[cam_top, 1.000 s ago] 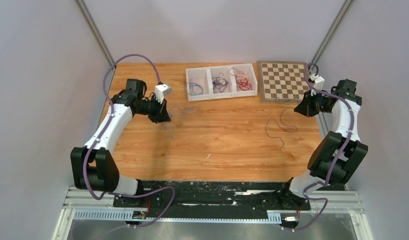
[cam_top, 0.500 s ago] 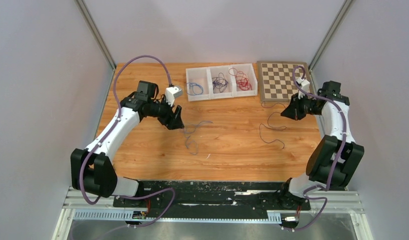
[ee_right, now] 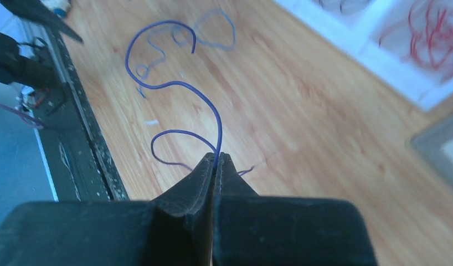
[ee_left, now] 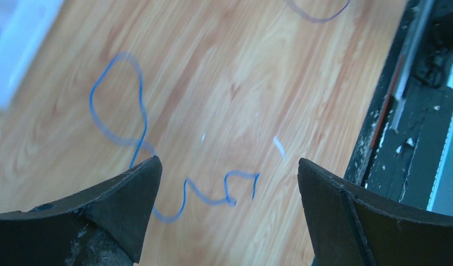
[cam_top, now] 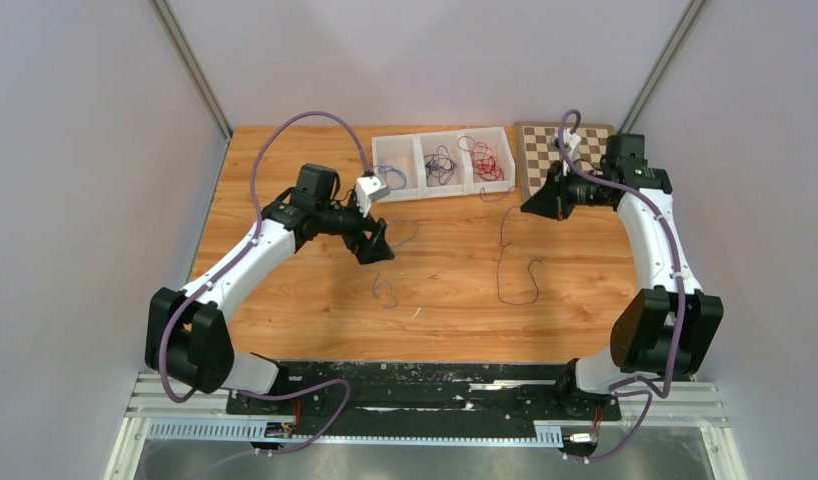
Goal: Untangle the cables
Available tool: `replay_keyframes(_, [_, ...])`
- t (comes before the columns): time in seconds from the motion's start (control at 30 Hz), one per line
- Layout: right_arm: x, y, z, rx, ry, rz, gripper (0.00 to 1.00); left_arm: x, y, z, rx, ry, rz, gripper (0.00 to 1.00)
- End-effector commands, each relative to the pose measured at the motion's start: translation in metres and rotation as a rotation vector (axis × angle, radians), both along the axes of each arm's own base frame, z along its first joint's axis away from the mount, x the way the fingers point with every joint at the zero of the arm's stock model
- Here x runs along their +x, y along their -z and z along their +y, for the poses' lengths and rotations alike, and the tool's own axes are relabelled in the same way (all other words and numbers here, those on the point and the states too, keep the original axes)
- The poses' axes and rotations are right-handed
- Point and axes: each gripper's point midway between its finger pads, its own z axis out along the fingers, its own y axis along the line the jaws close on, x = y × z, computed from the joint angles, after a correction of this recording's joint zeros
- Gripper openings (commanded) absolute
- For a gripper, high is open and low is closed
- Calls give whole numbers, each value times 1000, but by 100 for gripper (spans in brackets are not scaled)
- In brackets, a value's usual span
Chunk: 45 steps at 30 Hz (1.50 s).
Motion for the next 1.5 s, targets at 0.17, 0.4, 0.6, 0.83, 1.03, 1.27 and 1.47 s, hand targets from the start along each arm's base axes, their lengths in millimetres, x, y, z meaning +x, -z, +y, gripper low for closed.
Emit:
replay_keyframes(0.17, [5, -132, 65, 231, -116, -212, 0, -5, -76, -116, -245, 247, -338, 100])
replay_keyframes(0.4, [-6, -173, 89, 305, -144, -237, 0, 13, -90, -159, -315, 204, -429, 100])
replay_keyframes(0.6, [-8, -203, 95, 367, -122, -238, 0, 25, -89, -176, -328, 168, -428, 91])
replay_keyframes(0.83, [-5, -215, 96, 400, -100, -228, 0, 33, -112, -176, -376, 92, -461, 48])
replay_keyframes(1.03, [-4, -217, 97, 421, -101, -207, 0, 42, -126, -182, -398, 58, -507, 80])
replay_keyframes(1.27, [-9, -223, 98, 434, -106, -214, 0, 54, -137, -196, -411, 40, -545, 77])
replay_keyframes(1.47, [-13, -224, 98, 444, -102, -195, 0, 53, -138, -198, -416, 66, -562, 76])
